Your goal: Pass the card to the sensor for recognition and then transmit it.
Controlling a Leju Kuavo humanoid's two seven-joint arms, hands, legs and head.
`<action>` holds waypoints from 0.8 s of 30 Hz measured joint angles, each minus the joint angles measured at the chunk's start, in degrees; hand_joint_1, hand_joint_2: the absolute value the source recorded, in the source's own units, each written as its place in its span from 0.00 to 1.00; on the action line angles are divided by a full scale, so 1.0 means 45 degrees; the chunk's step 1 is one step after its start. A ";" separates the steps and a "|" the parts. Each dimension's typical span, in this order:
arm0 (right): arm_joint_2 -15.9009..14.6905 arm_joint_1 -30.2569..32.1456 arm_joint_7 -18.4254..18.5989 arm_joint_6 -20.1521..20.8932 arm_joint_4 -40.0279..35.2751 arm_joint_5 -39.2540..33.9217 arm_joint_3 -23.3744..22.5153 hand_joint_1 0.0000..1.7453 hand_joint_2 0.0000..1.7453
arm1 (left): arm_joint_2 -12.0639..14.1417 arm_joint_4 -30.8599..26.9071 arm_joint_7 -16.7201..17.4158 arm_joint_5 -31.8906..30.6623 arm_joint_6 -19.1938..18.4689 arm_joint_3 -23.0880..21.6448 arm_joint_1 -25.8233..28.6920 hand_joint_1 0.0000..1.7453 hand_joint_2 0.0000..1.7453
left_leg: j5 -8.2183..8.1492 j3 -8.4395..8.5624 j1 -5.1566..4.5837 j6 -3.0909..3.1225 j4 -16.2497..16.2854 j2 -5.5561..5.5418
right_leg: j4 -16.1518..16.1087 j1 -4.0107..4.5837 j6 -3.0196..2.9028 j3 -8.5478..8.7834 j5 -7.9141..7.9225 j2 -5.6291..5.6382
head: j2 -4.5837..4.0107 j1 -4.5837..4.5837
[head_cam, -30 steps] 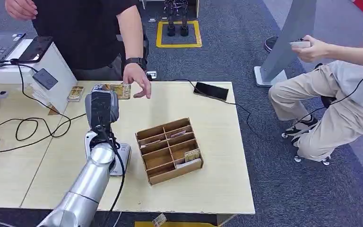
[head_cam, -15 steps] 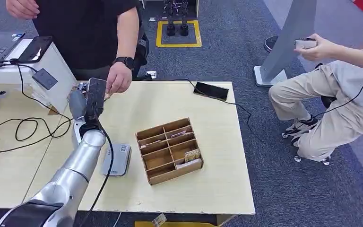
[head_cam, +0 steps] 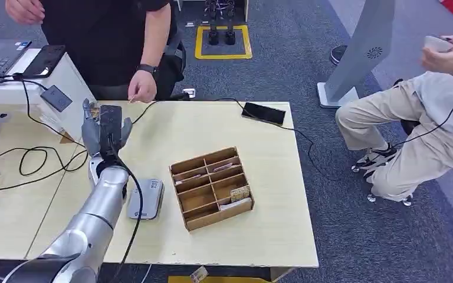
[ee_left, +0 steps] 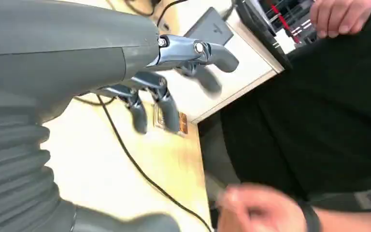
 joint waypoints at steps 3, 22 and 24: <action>0.0000 0.0002 0.0238 0.0000 -0.0029 0.0005 0.0000 0.00 1.00 | -0.0258 -0.0768 -0.0859 0.0674 0.0019 0.0359 0.0366 0.00 1.00 | 0.0000 0.0000 0.0000 0.0000 0.0000 0.0001 | 0.0000 0.0000 0.0000 0.0000 0.0000 0.0001 | 0.0000 0.0000; 0.0000 0.0053 0.0777 0.0000 -0.0456 -0.0432 0.0000 0.00 1.00 | -0.1598 -0.7020 -0.3631 0.2352 0.0078 0.1136 0.3399 0.00 1.00 | -0.0006 -0.0001 0.0000 0.0003 0.0000 0.0005 | -0.0005 0.0000 0.0008 -0.0002 -0.0006 0.0003 | 0.0000 0.0000; 0.0000 0.0074 0.0850 0.0000 -0.0520 -0.0544 0.0000 0.00 1.00 | -0.1666 -0.7913 -0.3895 0.2880 0.0073 0.1136 0.3996 0.00 1.00 | -0.0010 -0.0001 -0.0001 0.0005 -0.0001 0.0017 | -0.0006 -0.0001 0.0009 -0.0005 -0.0008 0.0019 | 0.0000 0.0000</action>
